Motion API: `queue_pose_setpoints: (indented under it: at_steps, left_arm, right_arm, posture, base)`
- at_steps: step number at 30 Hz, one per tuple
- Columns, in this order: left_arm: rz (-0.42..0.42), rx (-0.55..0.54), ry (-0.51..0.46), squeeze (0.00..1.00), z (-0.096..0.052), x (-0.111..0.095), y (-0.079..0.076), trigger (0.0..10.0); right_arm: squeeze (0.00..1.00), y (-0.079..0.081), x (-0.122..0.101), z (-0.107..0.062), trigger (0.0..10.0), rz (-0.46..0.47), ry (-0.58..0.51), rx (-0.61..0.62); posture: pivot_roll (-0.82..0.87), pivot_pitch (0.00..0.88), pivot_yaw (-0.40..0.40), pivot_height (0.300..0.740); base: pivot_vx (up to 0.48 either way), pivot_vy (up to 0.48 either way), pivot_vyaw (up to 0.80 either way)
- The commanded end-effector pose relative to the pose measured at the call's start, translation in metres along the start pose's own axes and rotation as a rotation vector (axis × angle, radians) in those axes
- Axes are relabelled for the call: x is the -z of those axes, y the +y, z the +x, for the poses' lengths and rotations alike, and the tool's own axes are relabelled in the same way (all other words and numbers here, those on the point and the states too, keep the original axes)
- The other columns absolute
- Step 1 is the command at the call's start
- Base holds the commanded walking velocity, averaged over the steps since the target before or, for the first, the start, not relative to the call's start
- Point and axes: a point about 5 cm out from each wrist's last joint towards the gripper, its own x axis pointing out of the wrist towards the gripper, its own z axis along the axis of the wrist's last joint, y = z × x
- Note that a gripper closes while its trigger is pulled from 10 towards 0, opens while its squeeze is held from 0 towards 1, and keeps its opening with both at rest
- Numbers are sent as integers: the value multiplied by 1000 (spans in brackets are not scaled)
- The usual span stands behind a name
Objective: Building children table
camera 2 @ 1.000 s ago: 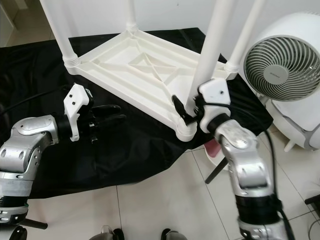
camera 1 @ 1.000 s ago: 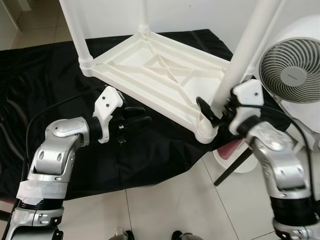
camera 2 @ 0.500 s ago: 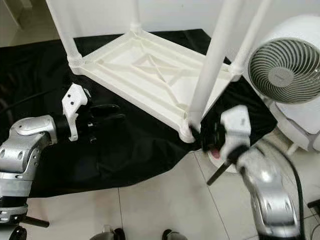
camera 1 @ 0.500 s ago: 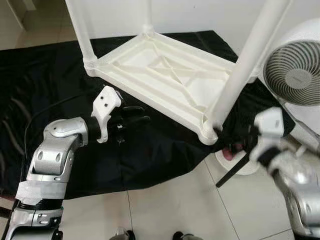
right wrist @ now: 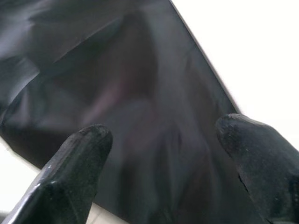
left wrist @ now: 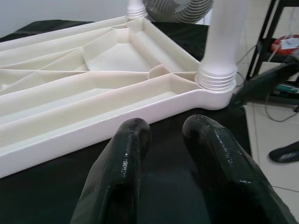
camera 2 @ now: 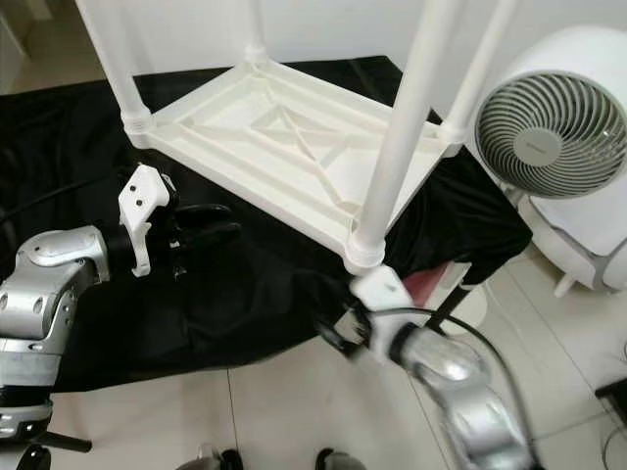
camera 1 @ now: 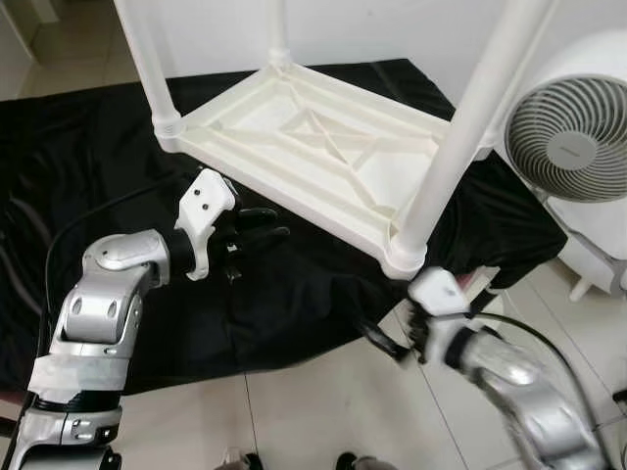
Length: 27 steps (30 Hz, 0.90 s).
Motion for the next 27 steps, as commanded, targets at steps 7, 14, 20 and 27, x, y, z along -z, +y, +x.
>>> queue_pose_setpoints:
  at_steps: [7,14,20,27]
  left_arm:
    - [0,-282,20,0,-18,2,17,10000]
    - [17,-375,41,0,-38,-2,24,10000]
    - [59,-367,81,0,-46,-3,21,10000]
    - [53,-320,112,0,-51,2,14,10000]
  right_arm:
    - [0,7,-26,53,10000,-27,-64,119]
    - [0,-6,-35,105,10000,-24,41,342]
    - [0,-17,-33,122,10000,28,95,358]
    - [0,-26,-30,119,10000,-13,114,431]
  posture:
    - [-64,131,36,740]
    - [-41,133,25,740]
    - [-31,140,21,740]
    - [-37,153,19,740]
  base:
    - [0,0,0]
    - [0,0,0]
    - [0,0,0]
    - [0,0,0]
